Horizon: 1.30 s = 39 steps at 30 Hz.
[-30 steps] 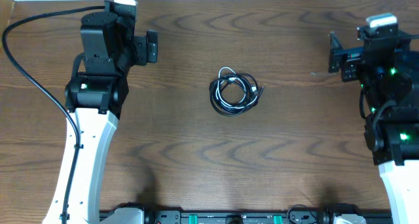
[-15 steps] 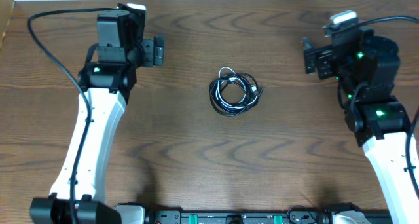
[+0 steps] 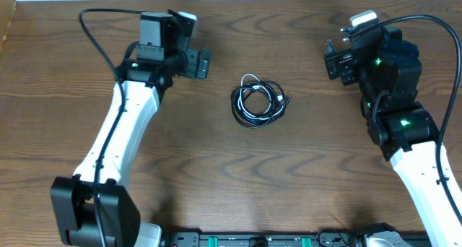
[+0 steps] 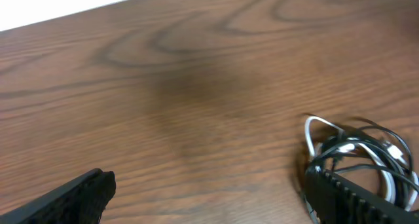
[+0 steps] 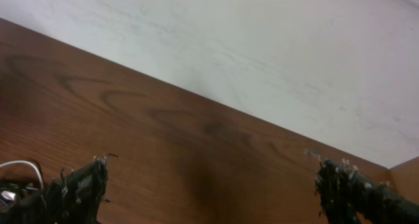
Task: Untangle cables
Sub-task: 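Raise the right arm and move it forward to the table's right side, then lower the left gripper onto the cable bundle and grasp it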
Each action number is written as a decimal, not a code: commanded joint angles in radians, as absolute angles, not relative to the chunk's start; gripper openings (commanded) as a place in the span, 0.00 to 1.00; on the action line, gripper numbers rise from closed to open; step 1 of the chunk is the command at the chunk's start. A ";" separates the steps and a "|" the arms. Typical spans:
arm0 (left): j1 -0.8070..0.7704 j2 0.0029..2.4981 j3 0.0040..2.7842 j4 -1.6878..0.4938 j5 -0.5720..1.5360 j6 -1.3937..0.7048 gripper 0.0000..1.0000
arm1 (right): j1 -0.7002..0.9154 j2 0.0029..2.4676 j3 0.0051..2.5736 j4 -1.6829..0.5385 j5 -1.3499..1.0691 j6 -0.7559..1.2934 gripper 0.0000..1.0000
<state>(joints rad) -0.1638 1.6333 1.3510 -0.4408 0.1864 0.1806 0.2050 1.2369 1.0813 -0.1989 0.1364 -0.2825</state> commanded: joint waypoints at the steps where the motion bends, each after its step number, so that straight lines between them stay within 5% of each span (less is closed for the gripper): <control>1: -0.200 1.662 1.363 -0.431 0.232 0.194 0.98 | 0.213 1.246 1.101 -0.203 0.162 -0.316 0.99; 22: -0.215 1.752 1.364 -0.391 0.123 0.059 0.98 | 0.213 1.367 1.101 -0.202 0.178 -0.319 0.99; 39: -0.274 1.843 1.365 -0.416 0.430 0.047 0.94 | 0.213 1.375 1.101 -0.191 0.182 -0.331 0.99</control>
